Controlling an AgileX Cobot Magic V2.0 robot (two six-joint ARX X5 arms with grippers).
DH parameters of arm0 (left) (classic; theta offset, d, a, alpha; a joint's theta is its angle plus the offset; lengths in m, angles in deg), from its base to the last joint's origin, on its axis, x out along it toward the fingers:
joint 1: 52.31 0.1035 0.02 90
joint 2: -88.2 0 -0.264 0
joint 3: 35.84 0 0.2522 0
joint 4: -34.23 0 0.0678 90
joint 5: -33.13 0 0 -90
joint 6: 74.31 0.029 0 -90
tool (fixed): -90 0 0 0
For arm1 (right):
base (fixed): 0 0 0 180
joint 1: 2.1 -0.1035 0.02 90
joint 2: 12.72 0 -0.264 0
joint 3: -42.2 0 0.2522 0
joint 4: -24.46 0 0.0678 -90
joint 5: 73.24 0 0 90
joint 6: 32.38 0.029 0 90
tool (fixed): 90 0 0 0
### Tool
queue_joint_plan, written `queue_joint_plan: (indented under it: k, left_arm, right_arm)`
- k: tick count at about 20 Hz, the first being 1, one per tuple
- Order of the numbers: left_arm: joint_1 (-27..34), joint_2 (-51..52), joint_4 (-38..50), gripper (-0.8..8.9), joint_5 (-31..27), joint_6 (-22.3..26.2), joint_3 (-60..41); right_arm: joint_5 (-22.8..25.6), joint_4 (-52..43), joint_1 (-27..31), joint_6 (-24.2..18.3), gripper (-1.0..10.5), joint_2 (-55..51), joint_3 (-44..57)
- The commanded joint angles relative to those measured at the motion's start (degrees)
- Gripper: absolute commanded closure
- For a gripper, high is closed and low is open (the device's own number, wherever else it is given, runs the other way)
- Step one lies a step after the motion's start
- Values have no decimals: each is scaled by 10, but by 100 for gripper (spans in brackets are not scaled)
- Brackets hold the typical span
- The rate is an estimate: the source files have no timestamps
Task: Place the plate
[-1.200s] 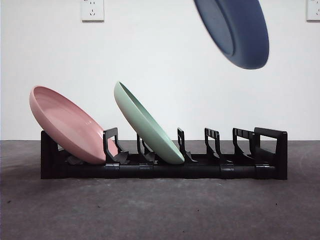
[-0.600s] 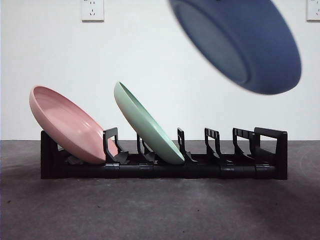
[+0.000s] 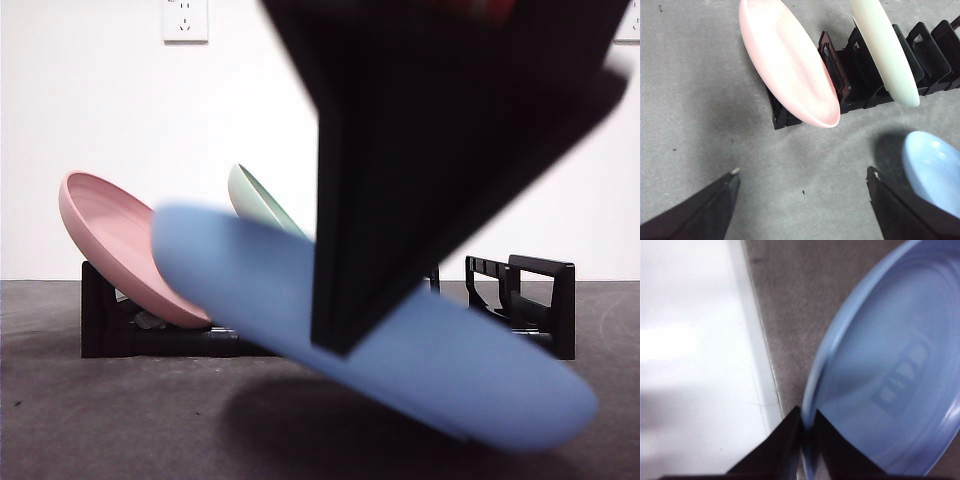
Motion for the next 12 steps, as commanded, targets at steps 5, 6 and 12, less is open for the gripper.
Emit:
queue_joint_plan:
  k: [5,6,12]
  left_arm:
    - [-1,-5,2,407,3,0,13]
    - [-1,-5,2,407,3,0,13]
    - [-1,-5,2,407,3,0,13]
  right_arm:
    - [-53,-56,59,-34,930,52,-9]
    - [-66,-68,66,-35,930,57,-9]
    - [-123,-114,84,-37,930,94,-9]
